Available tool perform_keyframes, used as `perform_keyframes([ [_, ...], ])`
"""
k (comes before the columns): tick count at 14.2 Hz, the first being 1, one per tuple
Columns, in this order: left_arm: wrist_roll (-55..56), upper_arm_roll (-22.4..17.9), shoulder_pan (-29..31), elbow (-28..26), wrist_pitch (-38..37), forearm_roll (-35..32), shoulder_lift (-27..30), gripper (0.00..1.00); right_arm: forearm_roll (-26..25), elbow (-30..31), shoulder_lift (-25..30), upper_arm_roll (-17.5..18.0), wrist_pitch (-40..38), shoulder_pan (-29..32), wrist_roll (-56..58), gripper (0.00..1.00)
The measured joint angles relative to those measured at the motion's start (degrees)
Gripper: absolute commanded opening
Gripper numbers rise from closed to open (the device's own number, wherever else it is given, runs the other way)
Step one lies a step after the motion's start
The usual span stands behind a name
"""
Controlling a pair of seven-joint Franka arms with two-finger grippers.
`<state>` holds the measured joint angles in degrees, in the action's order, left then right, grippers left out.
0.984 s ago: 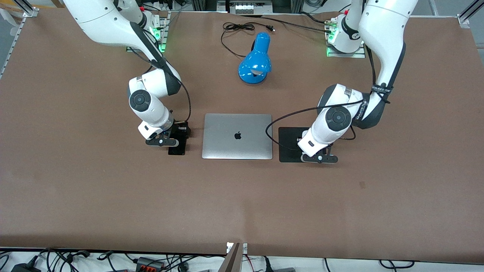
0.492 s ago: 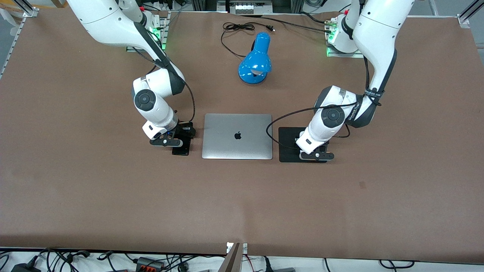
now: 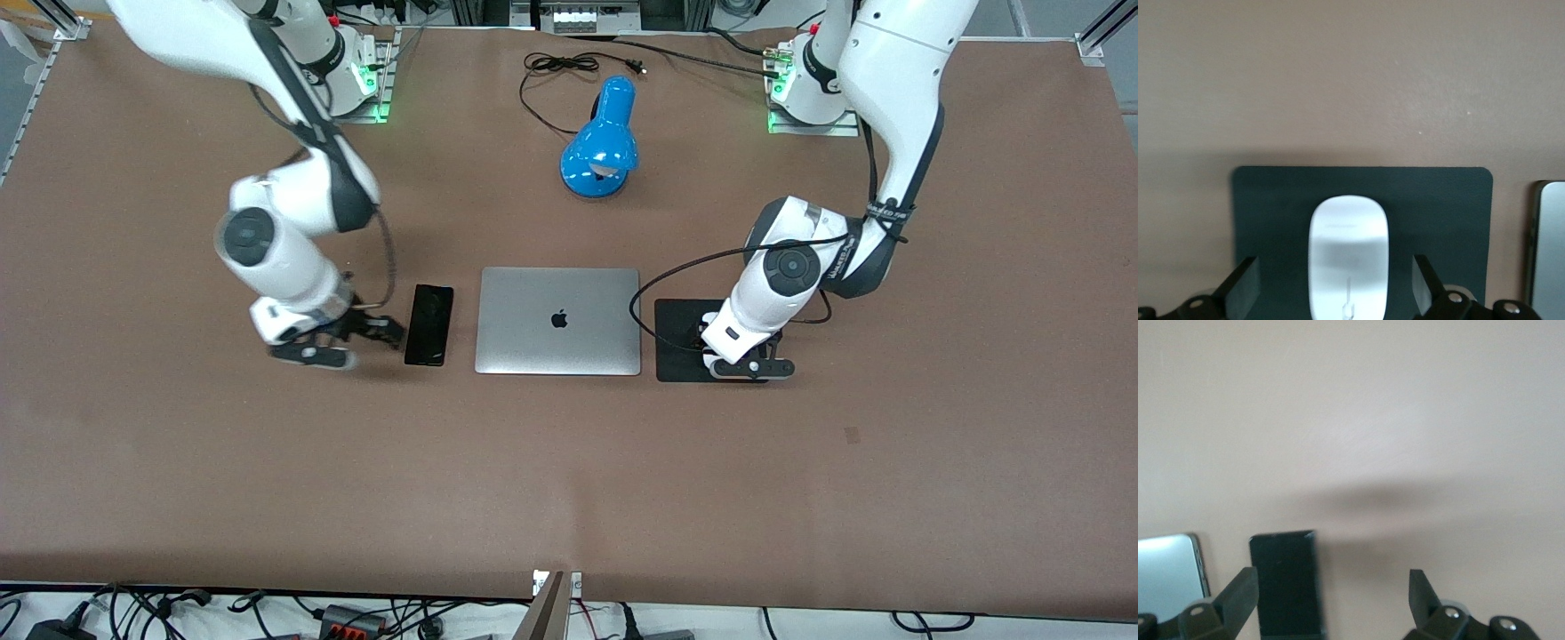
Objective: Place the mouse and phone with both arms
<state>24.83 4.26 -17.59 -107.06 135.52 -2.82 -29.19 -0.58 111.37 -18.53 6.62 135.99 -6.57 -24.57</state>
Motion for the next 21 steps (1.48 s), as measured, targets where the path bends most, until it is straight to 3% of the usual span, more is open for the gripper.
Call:
perform_keyframes([
  [5,-15.3,-0.6,7.9,11.7,-23.4,-0.6,6.4,1.00,0.0,-12.1,8.9,-0.5,-23.5,11.4,11.5,1.00],
  [10,-24.2,-0.7,14.1,25.9,-42.0,-0.6,7.7,1.00,0.0,-22.0,11.8,-4.0,-39.6,13.1,14.9,1.00],
  [12,-24.2,-0.6,14.4,29.3,-44.1,-0.6,8.4,1.00,-1.0,-24.8,12.3,-4.3,-43.2,11.8,15.0,1.00],
  [16,-24.3,-0.6,15.8,37.7,-58.2,-0.6,10.1,1.00,-2.6,-27.0,10.6,-6.9,-43.9,8.3,17.0,1.00],
  [19,-24.3,-1.4,16.2,36.2,-59.3,2.1,13.6,1.00,-2.6,-27.2,10.2,-7.2,-44.3,8.3,17.2,1.00],
  [21,-24.4,-3.1,17.1,28.4,-54.5,5.0,19.6,1.00,-2.6,-27.4,10.2,-7.2,-44.9,8.3,18.3,1.00],
])
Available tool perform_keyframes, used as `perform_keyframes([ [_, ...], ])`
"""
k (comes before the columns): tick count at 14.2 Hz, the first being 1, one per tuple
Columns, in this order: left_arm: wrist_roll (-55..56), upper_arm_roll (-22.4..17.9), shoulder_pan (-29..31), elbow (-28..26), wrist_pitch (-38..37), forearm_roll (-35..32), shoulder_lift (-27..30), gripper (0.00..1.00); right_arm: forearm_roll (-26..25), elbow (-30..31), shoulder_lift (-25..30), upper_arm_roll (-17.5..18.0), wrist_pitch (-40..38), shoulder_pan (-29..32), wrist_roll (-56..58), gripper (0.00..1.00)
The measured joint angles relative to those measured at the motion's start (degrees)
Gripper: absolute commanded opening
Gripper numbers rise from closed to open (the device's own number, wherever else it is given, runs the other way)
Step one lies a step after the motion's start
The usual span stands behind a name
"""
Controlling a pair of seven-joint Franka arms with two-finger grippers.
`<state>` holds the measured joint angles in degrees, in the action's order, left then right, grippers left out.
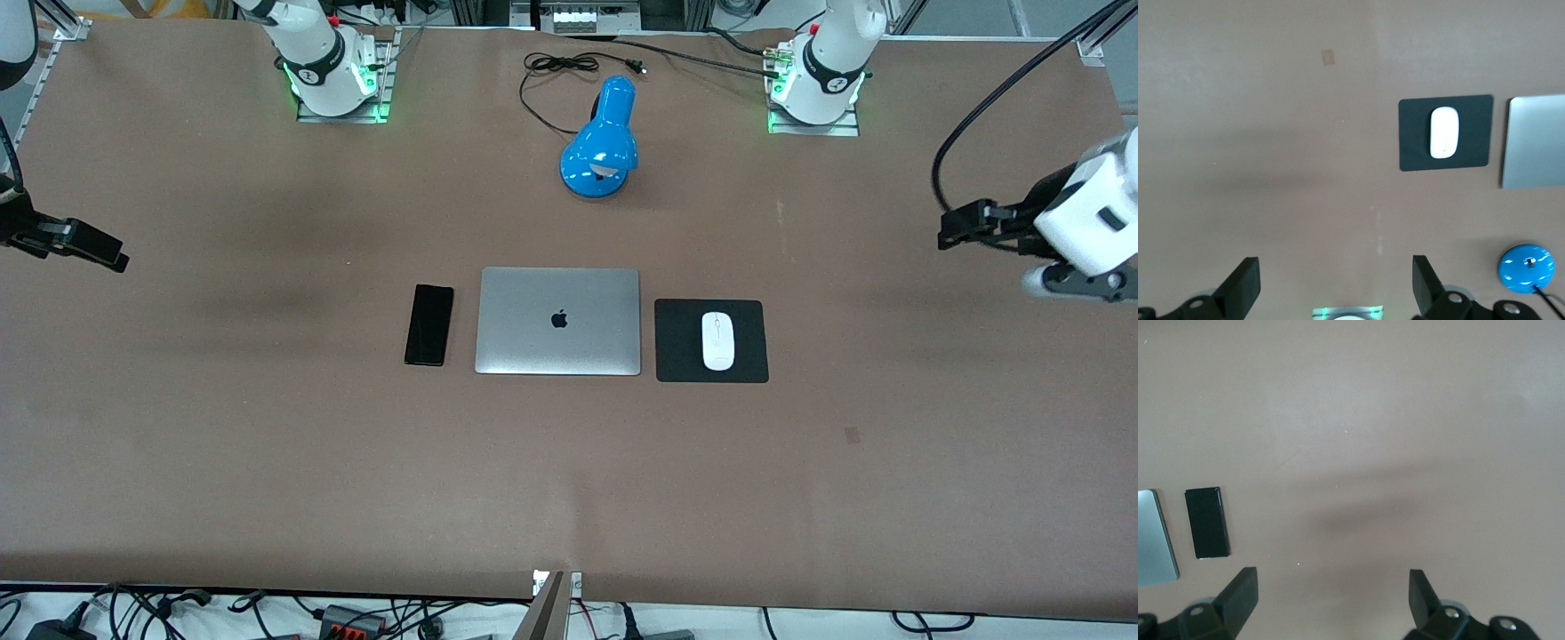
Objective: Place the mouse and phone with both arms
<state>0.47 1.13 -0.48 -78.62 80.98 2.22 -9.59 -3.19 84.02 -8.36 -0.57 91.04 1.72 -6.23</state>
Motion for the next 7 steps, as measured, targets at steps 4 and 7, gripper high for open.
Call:
perform_keyframes([
  [4,-4.7,0.3,1.6,-18.3,12.5,-0.1,13.1,1.00,0.0,0.0,0.3,-0.5,-1.9,0.3,4.7,1.00],
  [7,-5.1,1.2,1.4,-20.9,13.6,-0.5,14.5,1.00,0.0,0.0,0.8,-0.6,-2.9,0.3,5.0,1.00],
])
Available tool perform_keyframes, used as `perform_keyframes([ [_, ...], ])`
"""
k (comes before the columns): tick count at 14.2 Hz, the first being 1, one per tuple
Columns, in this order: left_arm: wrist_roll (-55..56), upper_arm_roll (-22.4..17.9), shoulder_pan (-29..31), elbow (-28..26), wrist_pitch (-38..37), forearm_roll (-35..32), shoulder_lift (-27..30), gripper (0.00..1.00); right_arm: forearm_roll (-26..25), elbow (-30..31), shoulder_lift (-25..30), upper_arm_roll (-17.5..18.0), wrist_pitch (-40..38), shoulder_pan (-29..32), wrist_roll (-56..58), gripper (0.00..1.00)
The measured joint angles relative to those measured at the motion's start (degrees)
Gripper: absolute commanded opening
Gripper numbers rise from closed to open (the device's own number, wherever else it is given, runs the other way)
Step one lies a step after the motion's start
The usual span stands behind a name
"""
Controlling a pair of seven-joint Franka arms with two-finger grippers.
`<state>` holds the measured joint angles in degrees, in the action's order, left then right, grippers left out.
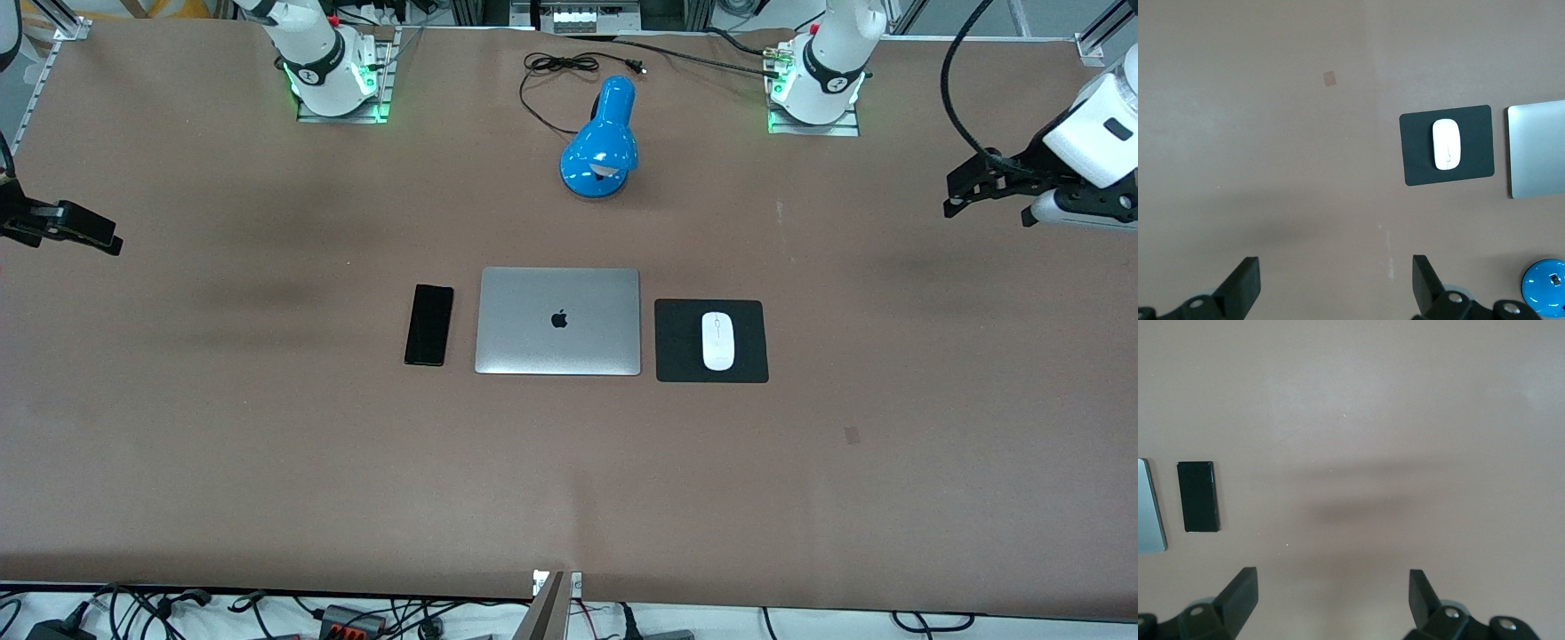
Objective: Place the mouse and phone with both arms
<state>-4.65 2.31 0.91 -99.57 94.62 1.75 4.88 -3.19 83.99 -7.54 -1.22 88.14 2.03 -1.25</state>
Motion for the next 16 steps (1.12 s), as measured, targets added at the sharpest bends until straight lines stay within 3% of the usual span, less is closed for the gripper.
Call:
perform_keyframes([
  [16,-0.4,0.0,0.0,-0.1,0.1,-0.2,-0.3,1.00,0.0,0.0,-0.7,0.0,0.2,0.0,0.2,1.00],
])
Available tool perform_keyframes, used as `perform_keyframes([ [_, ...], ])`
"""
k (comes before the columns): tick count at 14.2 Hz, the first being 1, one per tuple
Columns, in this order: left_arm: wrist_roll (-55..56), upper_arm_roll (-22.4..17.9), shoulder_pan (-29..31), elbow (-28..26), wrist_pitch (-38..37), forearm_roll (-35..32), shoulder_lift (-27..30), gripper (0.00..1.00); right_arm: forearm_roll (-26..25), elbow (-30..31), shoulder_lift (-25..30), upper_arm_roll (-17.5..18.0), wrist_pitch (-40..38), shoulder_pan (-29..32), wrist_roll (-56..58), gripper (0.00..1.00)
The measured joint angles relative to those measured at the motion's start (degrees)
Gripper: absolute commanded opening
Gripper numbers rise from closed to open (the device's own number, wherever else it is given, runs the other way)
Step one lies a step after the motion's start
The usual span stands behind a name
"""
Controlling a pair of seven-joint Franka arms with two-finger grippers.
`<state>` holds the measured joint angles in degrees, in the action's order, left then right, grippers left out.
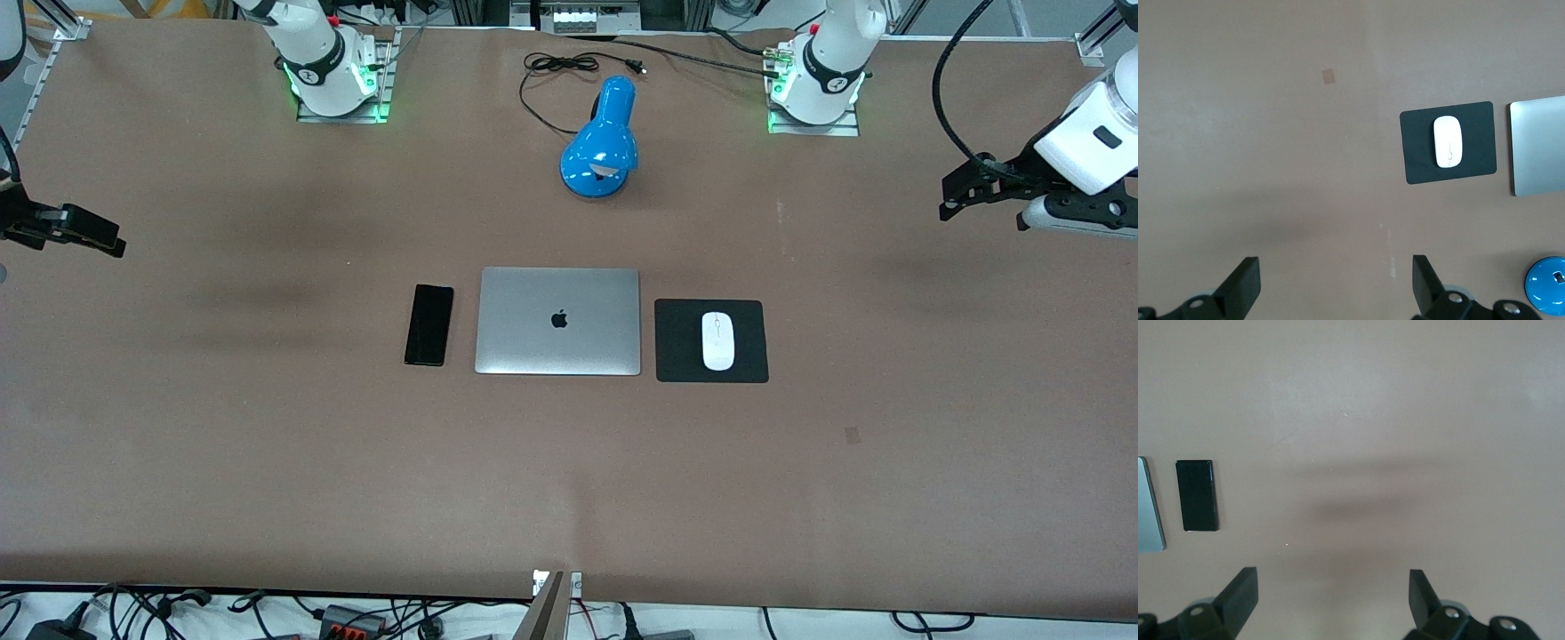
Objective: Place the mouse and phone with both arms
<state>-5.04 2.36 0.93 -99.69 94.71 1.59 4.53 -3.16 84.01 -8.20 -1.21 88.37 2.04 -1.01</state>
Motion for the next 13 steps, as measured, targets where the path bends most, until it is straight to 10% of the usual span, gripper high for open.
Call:
perform_keyframes([
  [13,0.0,0.1,0.0,0.2,0.0,0.0,0.0,1.00,2.1,0.0,-0.1,-0.3,0.4,0.1,0.0,1.00],
])
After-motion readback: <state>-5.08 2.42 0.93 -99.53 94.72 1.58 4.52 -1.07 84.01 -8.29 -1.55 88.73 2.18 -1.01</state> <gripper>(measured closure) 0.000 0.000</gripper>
